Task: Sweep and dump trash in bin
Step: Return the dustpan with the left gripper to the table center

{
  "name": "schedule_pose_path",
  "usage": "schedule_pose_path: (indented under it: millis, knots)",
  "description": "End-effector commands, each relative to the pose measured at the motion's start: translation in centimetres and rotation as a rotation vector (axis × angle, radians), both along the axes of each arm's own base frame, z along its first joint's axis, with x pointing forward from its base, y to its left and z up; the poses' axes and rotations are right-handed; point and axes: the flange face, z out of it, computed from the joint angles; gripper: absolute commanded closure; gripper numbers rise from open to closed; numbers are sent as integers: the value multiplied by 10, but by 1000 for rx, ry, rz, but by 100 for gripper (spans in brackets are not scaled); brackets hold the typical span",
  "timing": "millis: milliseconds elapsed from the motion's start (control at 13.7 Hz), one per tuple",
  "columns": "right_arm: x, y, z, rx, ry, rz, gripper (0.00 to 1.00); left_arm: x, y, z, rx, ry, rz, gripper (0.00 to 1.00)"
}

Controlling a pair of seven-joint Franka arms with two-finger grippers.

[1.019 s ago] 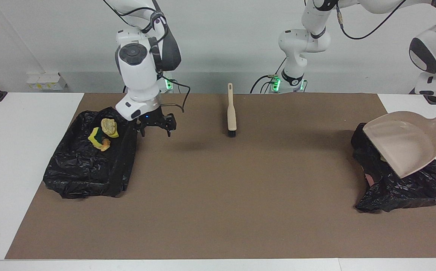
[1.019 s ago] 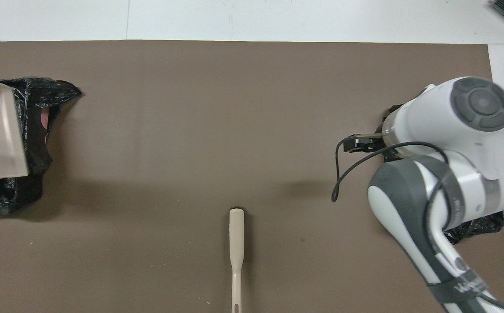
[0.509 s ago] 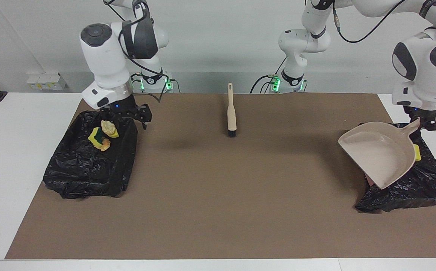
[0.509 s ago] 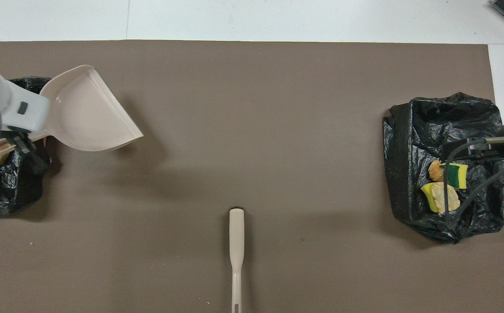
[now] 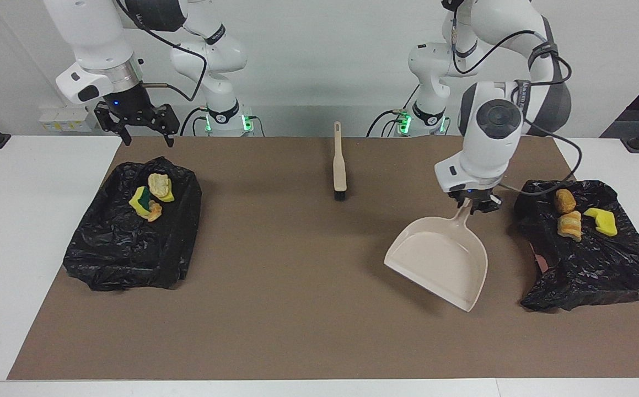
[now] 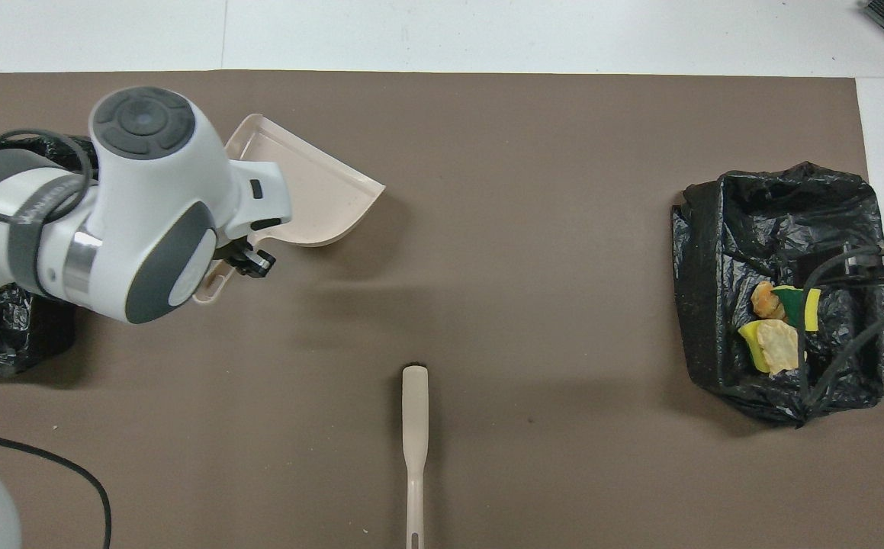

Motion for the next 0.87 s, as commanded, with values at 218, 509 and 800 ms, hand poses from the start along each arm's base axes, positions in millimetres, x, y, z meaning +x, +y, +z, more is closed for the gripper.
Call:
schedule_pose_path:
  millis: [218,509,800]
  knots:
    - [-3,0,1,9,6,22,0,0,-113,-7,-101,-61,367,100]
    - [-3,1,2,9,3,26,0,-3,-150,-15,-179,-98,504,100]
    - [-9,13,16,64,-12,36,0,-7,-172,-35,-219,-74,546,100]
